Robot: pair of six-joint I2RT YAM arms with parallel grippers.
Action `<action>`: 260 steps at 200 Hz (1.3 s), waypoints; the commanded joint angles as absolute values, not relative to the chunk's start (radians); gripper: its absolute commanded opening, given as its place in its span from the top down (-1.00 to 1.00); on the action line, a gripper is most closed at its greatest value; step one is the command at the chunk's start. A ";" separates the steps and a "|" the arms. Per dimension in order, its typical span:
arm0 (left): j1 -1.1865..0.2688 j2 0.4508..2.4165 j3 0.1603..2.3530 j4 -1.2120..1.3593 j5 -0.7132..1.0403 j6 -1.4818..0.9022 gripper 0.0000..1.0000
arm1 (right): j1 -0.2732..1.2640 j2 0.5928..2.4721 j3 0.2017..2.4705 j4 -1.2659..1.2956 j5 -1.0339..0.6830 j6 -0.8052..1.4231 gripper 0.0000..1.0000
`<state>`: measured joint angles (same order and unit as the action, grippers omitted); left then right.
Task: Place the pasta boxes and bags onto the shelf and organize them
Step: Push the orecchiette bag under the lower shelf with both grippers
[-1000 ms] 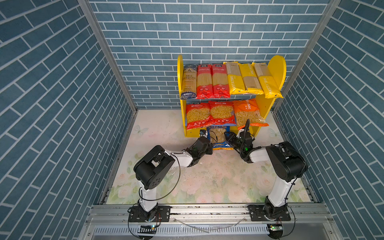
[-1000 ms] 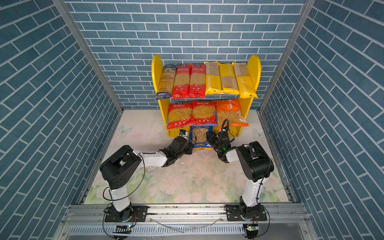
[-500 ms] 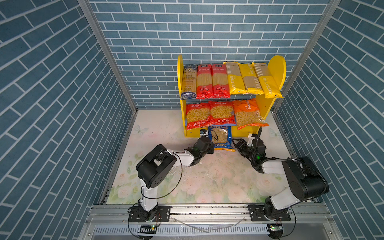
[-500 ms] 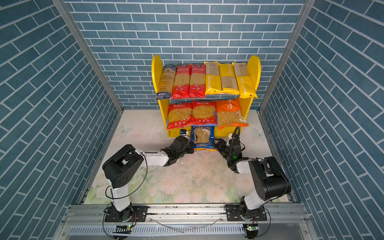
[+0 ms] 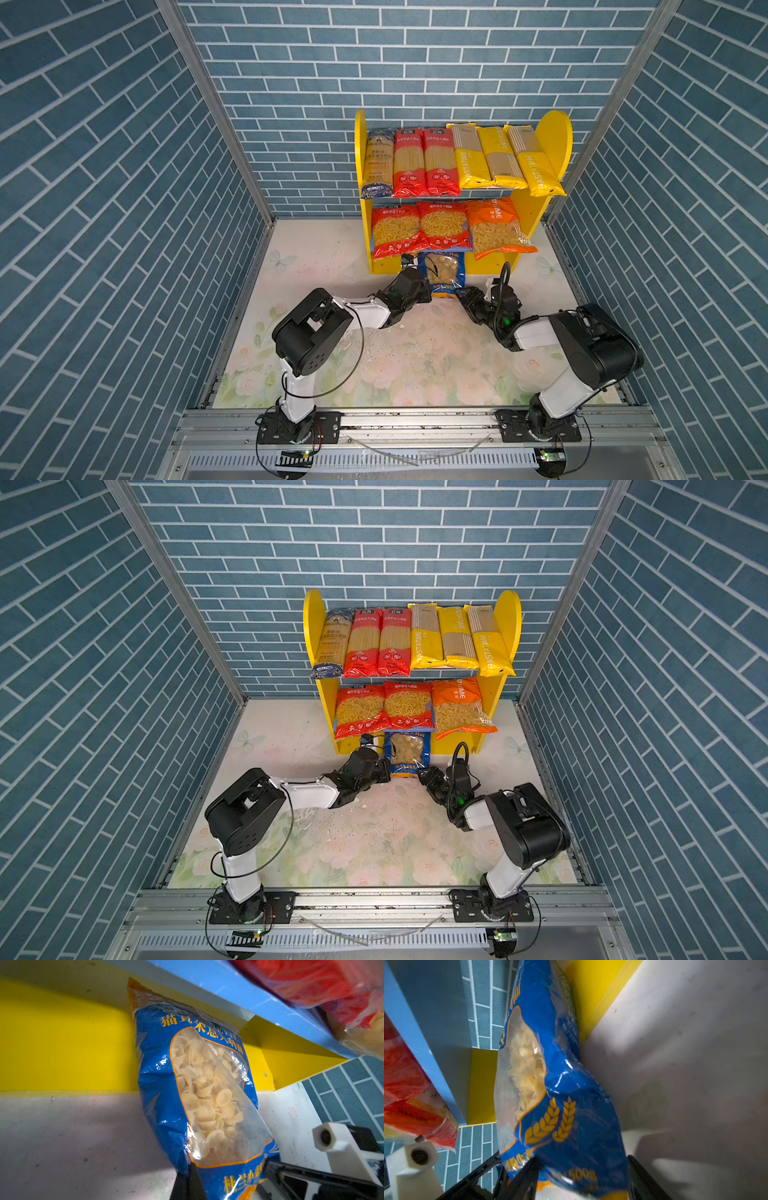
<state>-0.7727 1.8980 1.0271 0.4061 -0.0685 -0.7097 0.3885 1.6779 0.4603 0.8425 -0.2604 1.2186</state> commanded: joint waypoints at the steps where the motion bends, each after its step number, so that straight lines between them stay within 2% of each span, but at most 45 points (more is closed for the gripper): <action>1: -0.747 1.916 1.094 0.411 -0.013 -0.716 1.00 | 0.397 1.702 0.577 0.941 -0.207 1.256 -0.18; 20: -0.711 1.931 1.145 0.373 0.021 -0.699 1.00 | 0.397 1.697 0.632 0.936 -0.162 1.214 -0.02; 52: -0.684 1.947 1.198 0.368 0.046 -0.673 1.00 | 0.398 1.798 0.678 1.100 -0.130 1.211 0.27; 82: -0.683 1.981 1.170 0.372 0.029 -0.667 0.93 | 0.404 1.891 0.666 1.159 -0.113 1.230 0.41; 102: -0.670 2.000 1.099 0.440 0.034 -0.714 0.84 | 0.407 1.901 0.626 1.169 -0.102 1.219 0.40; 115: -0.660 1.997 1.069 0.467 0.044 -0.735 0.68 | 0.406 1.891 0.611 1.137 -0.095 1.204 0.37; 130: -0.658 1.968 1.058 0.452 0.037 -0.730 0.49 | 0.407 1.887 0.612 1.119 -0.113 1.195 0.27; 152: -0.659 1.899 1.021 0.421 0.007 -0.715 0.09 | 0.407 1.900 0.617 1.141 -0.149 1.203 0.07; 174: -0.658 1.832 0.934 0.473 0.007 -0.740 -0.12 | 0.408 1.890 0.588 1.154 -0.168 1.229 -0.10; 209: -0.673 1.855 0.839 0.627 0.021 -0.836 -0.18 | 0.414 1.886 0.517 1.224 -0.194 1.265 -0.14; 260: -0.714 1.927 0.876 0.733 0.039 -0.860 -0.17 | 0.446 1.890 0.543 1.205 -0.199 1.275 -0.10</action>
